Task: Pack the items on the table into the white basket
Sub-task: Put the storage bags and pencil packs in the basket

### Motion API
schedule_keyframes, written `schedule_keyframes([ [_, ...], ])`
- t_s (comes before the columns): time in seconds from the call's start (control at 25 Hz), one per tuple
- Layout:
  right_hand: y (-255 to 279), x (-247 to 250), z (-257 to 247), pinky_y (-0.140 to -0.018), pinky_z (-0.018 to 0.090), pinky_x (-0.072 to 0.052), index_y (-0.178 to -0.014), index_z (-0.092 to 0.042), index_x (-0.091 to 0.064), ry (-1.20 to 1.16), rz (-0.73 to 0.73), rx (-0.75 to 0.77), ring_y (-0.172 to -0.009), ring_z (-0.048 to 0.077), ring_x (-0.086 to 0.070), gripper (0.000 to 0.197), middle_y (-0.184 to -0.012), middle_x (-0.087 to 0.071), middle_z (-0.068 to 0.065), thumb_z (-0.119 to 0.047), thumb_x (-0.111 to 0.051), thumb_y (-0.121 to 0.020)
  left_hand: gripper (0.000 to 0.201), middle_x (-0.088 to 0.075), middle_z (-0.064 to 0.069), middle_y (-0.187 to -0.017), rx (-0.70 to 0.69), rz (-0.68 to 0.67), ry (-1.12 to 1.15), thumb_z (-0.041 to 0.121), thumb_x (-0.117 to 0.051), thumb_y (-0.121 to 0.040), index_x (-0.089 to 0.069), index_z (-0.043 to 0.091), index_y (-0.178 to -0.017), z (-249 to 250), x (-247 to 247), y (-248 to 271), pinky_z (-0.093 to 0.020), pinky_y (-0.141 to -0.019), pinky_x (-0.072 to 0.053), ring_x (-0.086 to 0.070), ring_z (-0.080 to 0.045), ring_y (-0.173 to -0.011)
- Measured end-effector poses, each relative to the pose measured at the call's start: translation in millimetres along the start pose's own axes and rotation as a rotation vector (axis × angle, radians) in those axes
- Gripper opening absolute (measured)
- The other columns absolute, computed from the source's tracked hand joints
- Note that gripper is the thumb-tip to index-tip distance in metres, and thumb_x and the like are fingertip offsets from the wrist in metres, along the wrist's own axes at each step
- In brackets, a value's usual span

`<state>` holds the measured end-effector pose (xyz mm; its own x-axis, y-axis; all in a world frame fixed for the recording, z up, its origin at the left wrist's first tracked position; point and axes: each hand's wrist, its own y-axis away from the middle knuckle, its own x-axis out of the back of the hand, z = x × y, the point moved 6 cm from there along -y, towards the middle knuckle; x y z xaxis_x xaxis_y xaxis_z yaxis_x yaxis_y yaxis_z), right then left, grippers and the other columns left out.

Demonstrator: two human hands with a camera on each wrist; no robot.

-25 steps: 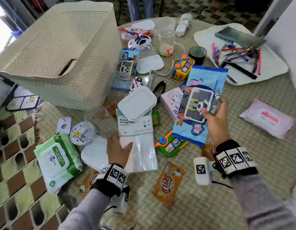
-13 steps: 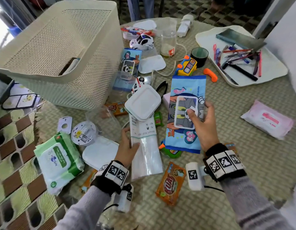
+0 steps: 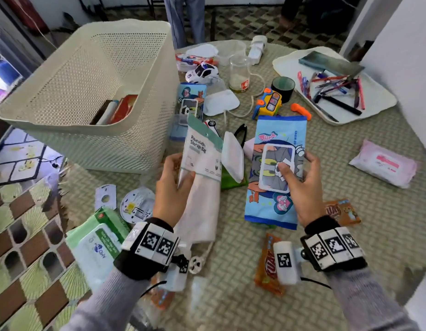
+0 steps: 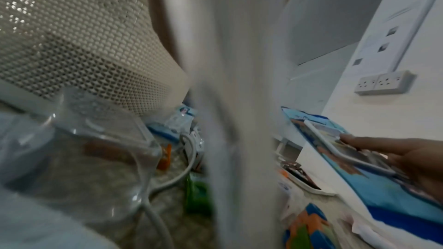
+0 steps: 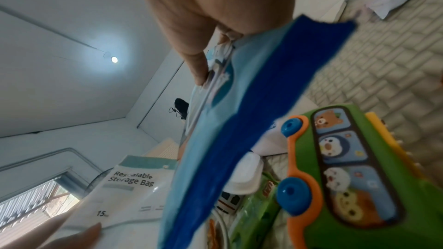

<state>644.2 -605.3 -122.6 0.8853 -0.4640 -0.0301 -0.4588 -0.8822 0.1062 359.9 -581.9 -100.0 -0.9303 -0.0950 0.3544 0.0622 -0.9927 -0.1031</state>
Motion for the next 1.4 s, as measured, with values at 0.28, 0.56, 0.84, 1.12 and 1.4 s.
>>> schedule_keyframes([
  [0.28,62.0,-30.3,-14.5,-0.065,0.019,-0.054,-0.120,-0.016,-0.041,-0.126,0.185,0.068,-0.085,0.004,-0.068,0.039,-0.107,-0.067,0.000,-0.013,-0.063,-0.089,0.021,-0.060,0.005,-0.076,-0.098,-0.152,0.102,0.005,-0.060,-0.091,-0.052,0.012,-0.109,24.8,57.9,-15.0,-0.006,-0.047,-0.032,-0.046,0.007,-0.045],
  [0.56,131.0,-53.0,-32.5,-0.058,0.017,-0.053,-0.120,-0.014,-0.040,-0.204,0.343,0.118,-0.075,0.001,-0.068,0.035,-0.098,-0.066,-0.005,-0.008,-0.059,-0.091,0.021,-0.067,-0.002,-0.065,-0.171,-0.204,0.173,0.015,-0.063,-0.090,-0.054,0.031,-0.100,37.7,118.9,-38.6,-0.042,-0.050,-0.047,-0.052,-0.020,-0.055],
  [0.84,180.0,-72.1,-42.5,-0.060,0.024,-0.056,-0.119,-0.010,-0.042,-0.190,0.401,0.170,-0.080,0.010,-0.070,0.034,-0.096,-0.071,-0.004,-0.008,-0.060,-0.090,0.020,-0.063,-0.016,-0.076,-0.248,-0.196,0.272,0.034,-0.064,-0.081,-0.056,0.037,-0.099,42.6,158.7,-49.0,-0.053,-0.057,-0.047,-0.051,-0.027,-0.065],
  [1.12,254.4,-121.0,-33.5,-0.059,0.027,-0.057,-0.105,-0.021,-0.047,-0.279,0.434,0.182,-0.077,0.011,-0.070,0.023,-0.096,-0.071,-0.004,-0.007,-0.059,-0.091,0.020,-0.056,0.011,-0.053,-0.312,-0.235,0.222,0.012,-0.061,-0.091,-0.053,0.020,-0.107,35.0,214.9,-18.6,-0.017,-0.045,-0.034,-0.040,-0.004,-0.044],
  [1.4,326.9,-175.7,-12.5,-0.054,0.023,-0.055,-0.119,-0.010,-0.041,-0.341,0.491,0.107,-0.070,0.007,-0.069,0.031,-0.099,-0.067,-0.001,-0.003,-0.055,-0.093,0.023,-0.051,0.001,-0.056,-0.285,-0.224,0.154,0.015,-0.062,-0.091,-0.050,0.024,-0.108,5.8,297.9,-1.9,-0.014,-0.038,-0.031,-0.038,0.000,-0.036],
])
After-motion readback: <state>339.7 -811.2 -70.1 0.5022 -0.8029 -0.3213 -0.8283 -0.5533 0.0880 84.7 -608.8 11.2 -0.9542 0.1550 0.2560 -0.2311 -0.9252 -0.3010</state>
